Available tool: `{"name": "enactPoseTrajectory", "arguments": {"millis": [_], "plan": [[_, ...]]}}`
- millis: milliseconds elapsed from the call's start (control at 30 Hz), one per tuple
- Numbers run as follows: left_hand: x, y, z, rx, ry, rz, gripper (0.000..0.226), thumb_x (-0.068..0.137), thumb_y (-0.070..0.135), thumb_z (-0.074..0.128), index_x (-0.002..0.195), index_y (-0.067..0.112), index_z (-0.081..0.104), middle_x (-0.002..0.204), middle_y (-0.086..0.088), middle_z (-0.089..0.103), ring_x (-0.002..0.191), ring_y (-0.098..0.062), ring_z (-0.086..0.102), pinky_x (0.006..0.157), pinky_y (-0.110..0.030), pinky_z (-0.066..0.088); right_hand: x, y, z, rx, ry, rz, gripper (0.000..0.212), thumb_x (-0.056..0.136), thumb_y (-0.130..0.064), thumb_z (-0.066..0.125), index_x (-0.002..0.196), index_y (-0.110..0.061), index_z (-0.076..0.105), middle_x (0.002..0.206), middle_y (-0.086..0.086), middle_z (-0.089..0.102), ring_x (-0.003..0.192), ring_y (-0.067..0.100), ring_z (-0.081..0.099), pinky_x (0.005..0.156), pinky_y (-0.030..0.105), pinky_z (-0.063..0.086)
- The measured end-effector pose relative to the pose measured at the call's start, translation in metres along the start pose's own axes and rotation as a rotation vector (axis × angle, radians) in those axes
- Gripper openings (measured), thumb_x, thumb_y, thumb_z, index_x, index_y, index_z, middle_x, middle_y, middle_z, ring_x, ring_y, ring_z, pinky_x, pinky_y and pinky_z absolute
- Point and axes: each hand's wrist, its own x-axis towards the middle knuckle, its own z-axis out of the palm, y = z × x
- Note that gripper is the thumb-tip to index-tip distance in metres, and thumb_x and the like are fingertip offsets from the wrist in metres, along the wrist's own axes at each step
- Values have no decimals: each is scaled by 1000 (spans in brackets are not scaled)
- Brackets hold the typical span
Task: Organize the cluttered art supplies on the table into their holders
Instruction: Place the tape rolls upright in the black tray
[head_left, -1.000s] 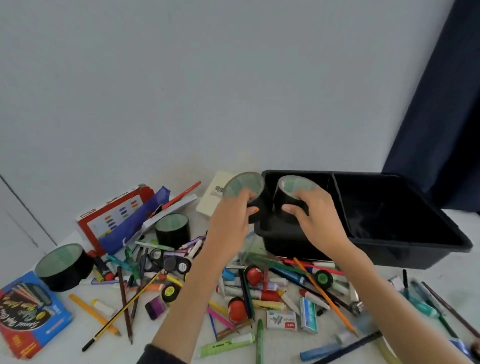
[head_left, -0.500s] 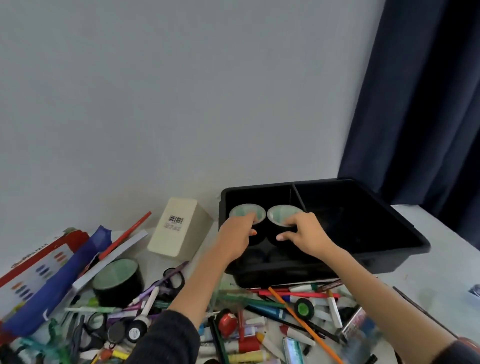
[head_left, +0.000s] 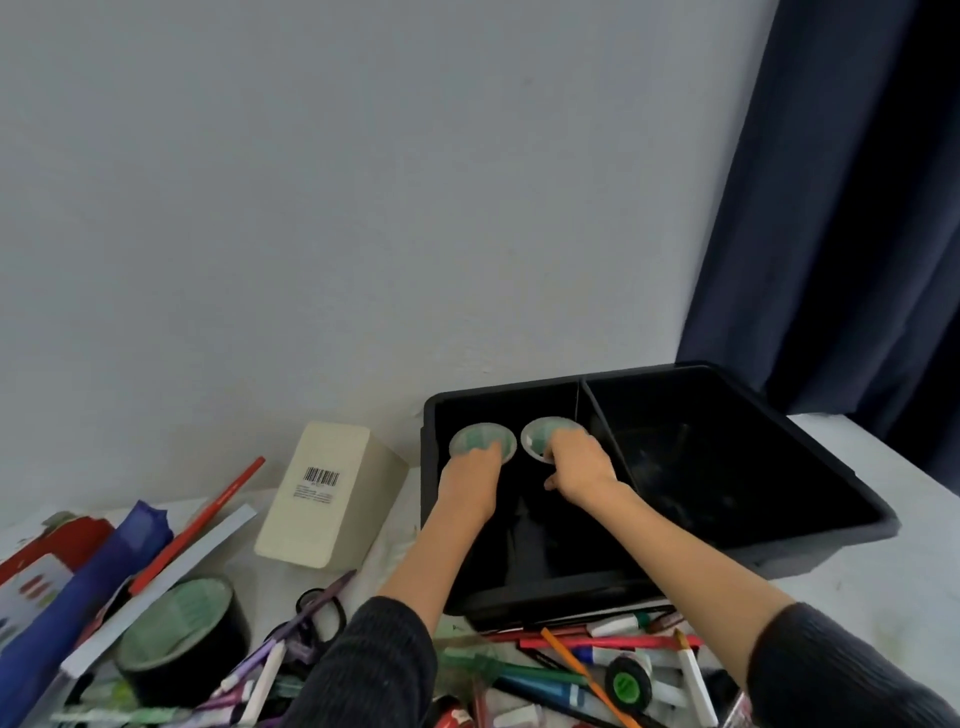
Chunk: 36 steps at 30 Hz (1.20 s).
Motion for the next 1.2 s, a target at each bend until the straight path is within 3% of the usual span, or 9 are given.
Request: {"name": "enactPoseTrajectory", "arguments": {"millis": [100,267,433,600,700,867,933,1067,1200], "plan": [[5,1,6,64,23,5,33,88,0,47,120,6,44,113,-13,60,104,-31,57,78,-35,42,6,-2,9,-116,64,-56,17,89,-4,54,105,-5,60,110,14,63,107,29,56,74,28,42],[11,4,13,119,99,11,30,84,-4,52,113,7,49,111,-13,61,104,-29,55,80,-32,39,12,5,15,-204,98,-121,18,91,-12,55,107,-7,59,109,14,63,109,30,52,74,29,38],[11,4,19,111,98,29,37,83,-2,55,118,7,44,114,-13,60,108,-30,53,90,-32,37,17,8,28,-427,93,-245,34,91,-15,53,123,-9,43,110,8,63,106,26,55,106,38,25],[10,3,14,50,82,21,35,84,-2,53,117,6,45,116,-12,57,109,-29,51,89,-31,36,16,7,31,-425,65,-265,48,90,-18,49,133,-5,32,128,14,48,119,29,44,107,42,22],[6,5,9,-94,103,-21,26,85,-4,48,108,5,50,115,-12,56,105,-27,52,79,-29,37,13,3,26,-340,55,-234,45,89,-23,48,128,-4,38,128,13,48,120,28,43,105,38,24],[-11,8,-5,-276,249,-101,30,88,2,47,117,5,55,119,-11,58,109,-27,52,90,-37,43,10,-2,13,12,234,-247,45,83,-12,50,127,-4,42,123,13,47,115,27,42,97,31,31],[-26,8,-14,-306,355,-122,30,91,6,47,119,7,56,118,-8,59,107,-24,53,91,-36,43,6,-3,7,131,282,-310,41,83,-7,49,123,-7,50,116,12,50,108,26,45,92,32,35],[-65,-6,-29,-425,550,-265,25,93,15,45,116,14,56,113,-2,60,103,-20,55,90,-35,44,-12,-27,-6,319,192,-513,26,87,-2,45,103,-9,65,100,4,56,100,21,51,87,35,43],[-112,-29,-38,-470,680,-395,22,93,14,47,110,13,60,108,0,63,98,-16,57,85,-29,44,-41,-80,-9,433,129,-720,26,87,-1,46,89,-12,69,87,-6,55,90,13,51,76,23,36]]}}
